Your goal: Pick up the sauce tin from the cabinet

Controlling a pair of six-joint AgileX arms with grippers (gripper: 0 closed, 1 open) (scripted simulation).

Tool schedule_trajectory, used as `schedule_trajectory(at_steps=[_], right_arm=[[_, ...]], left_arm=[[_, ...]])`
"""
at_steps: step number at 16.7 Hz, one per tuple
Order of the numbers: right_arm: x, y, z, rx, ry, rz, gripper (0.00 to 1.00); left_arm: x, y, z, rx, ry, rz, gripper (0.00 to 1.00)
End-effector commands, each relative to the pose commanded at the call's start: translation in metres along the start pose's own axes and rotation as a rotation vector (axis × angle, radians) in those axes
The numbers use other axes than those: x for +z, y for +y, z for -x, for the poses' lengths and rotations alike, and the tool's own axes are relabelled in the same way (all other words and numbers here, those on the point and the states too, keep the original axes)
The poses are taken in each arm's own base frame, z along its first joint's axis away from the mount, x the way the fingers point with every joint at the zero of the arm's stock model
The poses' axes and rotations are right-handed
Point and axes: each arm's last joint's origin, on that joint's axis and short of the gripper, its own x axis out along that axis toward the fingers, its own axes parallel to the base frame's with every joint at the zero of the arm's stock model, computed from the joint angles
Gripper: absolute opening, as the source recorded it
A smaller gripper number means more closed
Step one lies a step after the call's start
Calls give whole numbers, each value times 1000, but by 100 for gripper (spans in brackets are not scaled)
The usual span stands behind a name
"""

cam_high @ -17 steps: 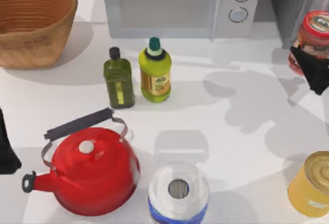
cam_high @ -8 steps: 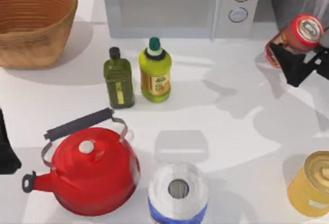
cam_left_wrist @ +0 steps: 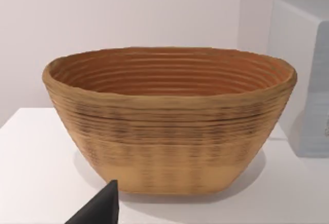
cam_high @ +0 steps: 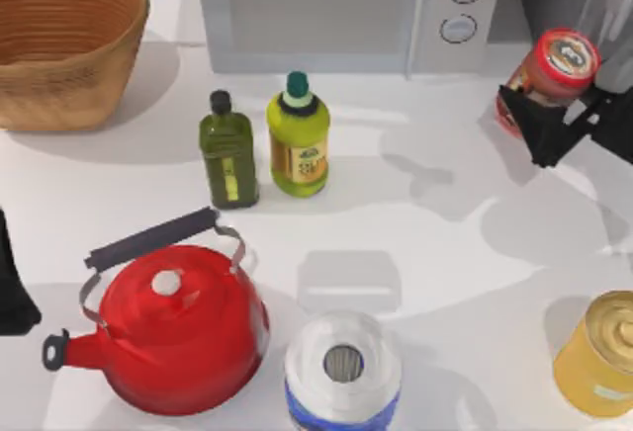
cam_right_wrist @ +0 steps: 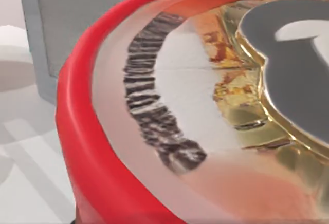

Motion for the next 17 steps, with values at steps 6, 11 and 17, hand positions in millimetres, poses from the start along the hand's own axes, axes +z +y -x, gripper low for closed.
schedule_trajectory(at_steps=[6, 11, 17], right_arm=[[0, 0, 0, 0, 0, 0, 60], [0, 0, 0, 0, 0, 0, 98], [0, 0, 0, 0, 0, 0, 100]], left_arm=[[0, 0, 0, 0, 0, 0, 100], [0, 0, 0, 0, 0, 0, 100], [0, 0, 0, 0, 0, 0, 100]])
